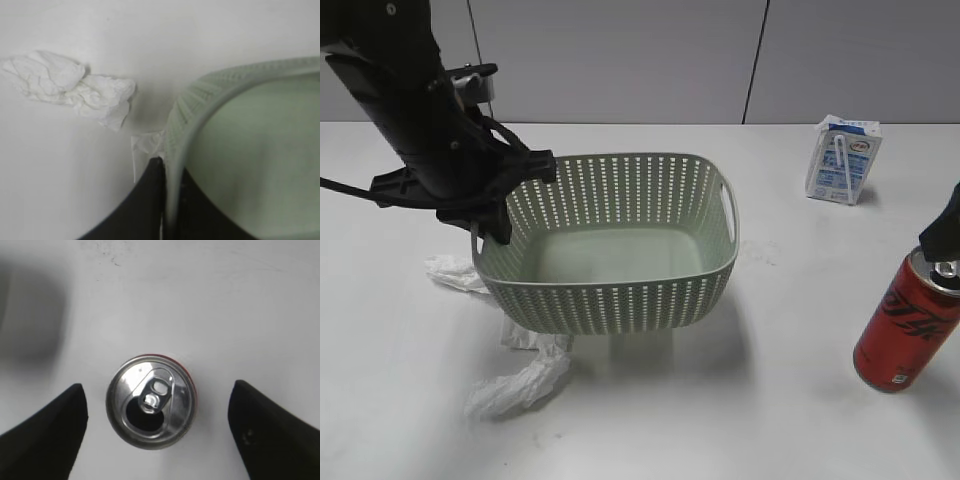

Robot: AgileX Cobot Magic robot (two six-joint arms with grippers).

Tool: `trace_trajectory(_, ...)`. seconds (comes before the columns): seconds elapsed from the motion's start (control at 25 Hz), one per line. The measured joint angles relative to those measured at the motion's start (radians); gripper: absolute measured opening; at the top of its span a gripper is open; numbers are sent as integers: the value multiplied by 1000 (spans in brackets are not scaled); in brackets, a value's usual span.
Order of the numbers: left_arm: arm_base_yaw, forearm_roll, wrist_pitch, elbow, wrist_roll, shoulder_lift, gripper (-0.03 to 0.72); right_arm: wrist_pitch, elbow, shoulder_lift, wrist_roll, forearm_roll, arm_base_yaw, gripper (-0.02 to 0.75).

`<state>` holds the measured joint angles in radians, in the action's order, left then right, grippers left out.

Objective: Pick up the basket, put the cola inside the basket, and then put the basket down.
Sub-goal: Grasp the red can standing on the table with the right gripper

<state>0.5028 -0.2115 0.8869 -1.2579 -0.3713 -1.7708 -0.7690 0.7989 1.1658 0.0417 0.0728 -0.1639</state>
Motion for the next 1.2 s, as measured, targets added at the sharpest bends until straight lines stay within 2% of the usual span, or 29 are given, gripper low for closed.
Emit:
trace_trajectory(0.2, 0, 0, -14, 0, 3, 0, -3, 32, 13, 53, -11, 32, 0, 666)
trace_trajectory(0.88, 0, 2, -23, 0, 4, 0, -3, 37, 13, 230, -25, 17, 0, 661)
trace_trajectory(1.08, 0, 16, -23, 0, 7, 0, -3, 29, 13, 261, -42, 18, 0, 626)
trace_trajectory(1.2, 0, 32, -23, 0, 7, 0, -3, 12, 13, 273, -47, 25, 0, 563)
